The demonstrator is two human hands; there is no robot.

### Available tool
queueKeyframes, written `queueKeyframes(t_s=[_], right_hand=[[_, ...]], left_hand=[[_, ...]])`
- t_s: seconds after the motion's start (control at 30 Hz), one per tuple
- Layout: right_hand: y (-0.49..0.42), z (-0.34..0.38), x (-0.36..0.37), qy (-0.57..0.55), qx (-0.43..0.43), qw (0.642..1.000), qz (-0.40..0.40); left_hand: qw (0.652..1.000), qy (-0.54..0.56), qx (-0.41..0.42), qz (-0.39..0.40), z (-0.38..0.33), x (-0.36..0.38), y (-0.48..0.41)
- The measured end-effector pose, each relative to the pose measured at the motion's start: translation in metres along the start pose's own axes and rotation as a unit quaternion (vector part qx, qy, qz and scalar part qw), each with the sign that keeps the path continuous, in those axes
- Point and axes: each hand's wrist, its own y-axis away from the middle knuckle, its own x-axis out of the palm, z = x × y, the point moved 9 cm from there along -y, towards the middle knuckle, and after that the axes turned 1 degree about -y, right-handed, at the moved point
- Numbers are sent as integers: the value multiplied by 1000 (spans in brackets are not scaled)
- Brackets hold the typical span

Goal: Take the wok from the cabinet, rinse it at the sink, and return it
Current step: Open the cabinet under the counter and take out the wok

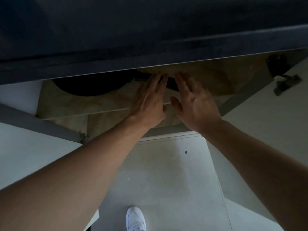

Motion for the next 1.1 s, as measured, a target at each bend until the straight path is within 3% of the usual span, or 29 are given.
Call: queueKeyframes(t_s=[0.23,0.3,0.43,0.6,0.7,0.8,0.83,1.0,1.1], right_hand=[[-8,-2,18,-66,64,995,-30],[-12,-2,28,-121,103,987,8],[-8,1,52,-256,194,941,108],[15,21,49,-287,225,929,67],[40,35,47,-323,257,910,38],[68,45,42,-348,284,893,18],[77,47,41,-351,290,890,19],[117,47,38,-380,326,865,26],[134,42,47,-390,363,842,85]], left_hand=[[999,37,-1,-6,2,6,8],[998,61,-14,-25,5,1,13],[986,144,-62,-52,22,-3,27],[949,266,-154,-64,45,0,57],[862,421,-267,-91,67,12,76],[684,599,-403,-102,79,33,88],[642,636,-420,-82,76,38,88],[541,732,-413,19,52,56,93],[484,768,-418,42,43,66,100]])
